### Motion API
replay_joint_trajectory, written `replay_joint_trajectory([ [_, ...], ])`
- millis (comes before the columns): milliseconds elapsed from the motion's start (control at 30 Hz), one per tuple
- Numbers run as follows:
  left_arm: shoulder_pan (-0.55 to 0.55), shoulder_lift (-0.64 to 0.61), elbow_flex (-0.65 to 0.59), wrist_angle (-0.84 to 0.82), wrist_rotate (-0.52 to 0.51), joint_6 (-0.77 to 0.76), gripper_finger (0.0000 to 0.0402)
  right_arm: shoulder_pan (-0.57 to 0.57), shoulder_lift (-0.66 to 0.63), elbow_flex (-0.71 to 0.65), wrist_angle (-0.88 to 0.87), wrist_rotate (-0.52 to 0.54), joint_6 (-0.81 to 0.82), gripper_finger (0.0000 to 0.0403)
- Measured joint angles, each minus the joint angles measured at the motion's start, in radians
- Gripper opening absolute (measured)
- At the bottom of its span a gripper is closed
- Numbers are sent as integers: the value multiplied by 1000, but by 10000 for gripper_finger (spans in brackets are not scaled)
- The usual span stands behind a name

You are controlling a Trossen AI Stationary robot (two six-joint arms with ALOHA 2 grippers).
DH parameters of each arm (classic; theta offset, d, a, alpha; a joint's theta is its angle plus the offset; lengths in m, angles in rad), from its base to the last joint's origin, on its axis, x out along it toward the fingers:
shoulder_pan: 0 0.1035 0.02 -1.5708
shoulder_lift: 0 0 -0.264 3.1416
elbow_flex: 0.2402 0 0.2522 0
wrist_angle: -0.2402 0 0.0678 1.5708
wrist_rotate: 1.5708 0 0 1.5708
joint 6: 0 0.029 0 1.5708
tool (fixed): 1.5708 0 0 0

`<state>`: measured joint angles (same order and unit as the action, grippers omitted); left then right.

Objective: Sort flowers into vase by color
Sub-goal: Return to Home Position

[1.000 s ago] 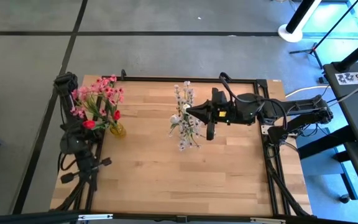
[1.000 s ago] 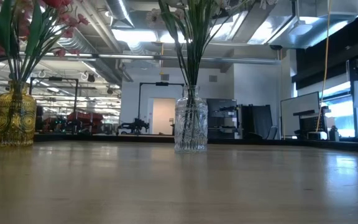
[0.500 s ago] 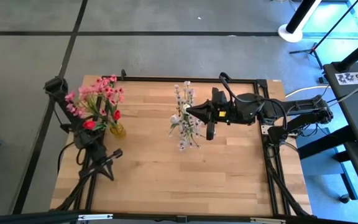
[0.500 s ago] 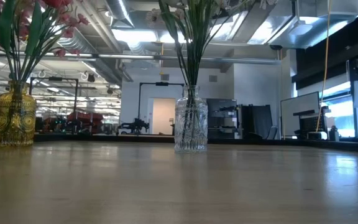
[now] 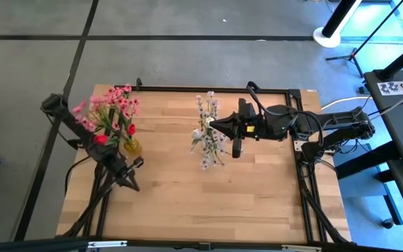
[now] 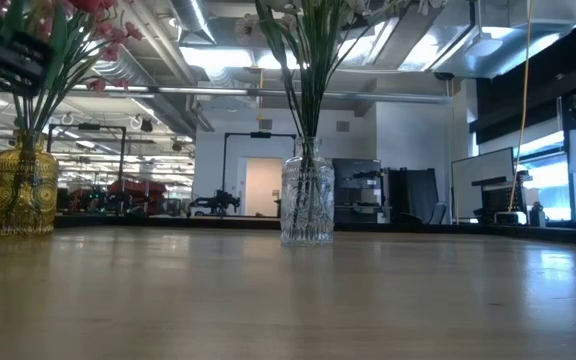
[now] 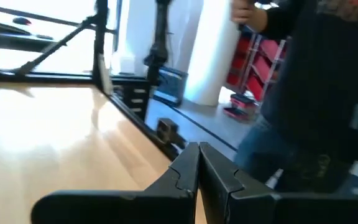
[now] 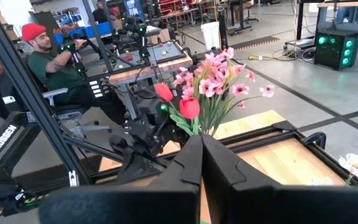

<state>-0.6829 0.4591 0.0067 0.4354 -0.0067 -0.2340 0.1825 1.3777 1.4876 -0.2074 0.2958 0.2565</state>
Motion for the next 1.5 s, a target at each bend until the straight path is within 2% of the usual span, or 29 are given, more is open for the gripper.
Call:
replay_joint_trajectory([
  [100,44,-12,0,-38,32,-11,6,0,0,0,39,-5,-27,5],
  [267,75,-26,0,-143,51,-42,6,0,-17,-1,106,-72,-111,5],
  [367,82,-45,0,-183,67,-9,6,-1,-26,-1,97,-83,-115,5],
  [500,82,-88,1,-324,93,-6,6,-2,-28,-1,56,-71,-102,5],
  [700,83,-218,1,-410,92,25,6,0,-28,-1,-1,-71,-54,5],
  [967,82,-321,3,-414,91,51,6,0,-28,-1,-55,-62,-25,5],
  [1133,83,-452,3,-413,91,-5,6,0,-33,-1,-91,-62,55,5],
  [1267,85,-456,10,-429,113,-69,6,0,-52,0,-145,-54,58,5],
  [1367,82,-457,10,-428,122,-51,6,0,-88,-19,-185,-1,18,5],
  [1433,81,-457,10,-427,118,-8,6,0,-122,-80,-105,7,-25,5],
  [1500,81,-454,10,-430,91,13,6,-1,-161,-177,8,-31,-53,5],
])
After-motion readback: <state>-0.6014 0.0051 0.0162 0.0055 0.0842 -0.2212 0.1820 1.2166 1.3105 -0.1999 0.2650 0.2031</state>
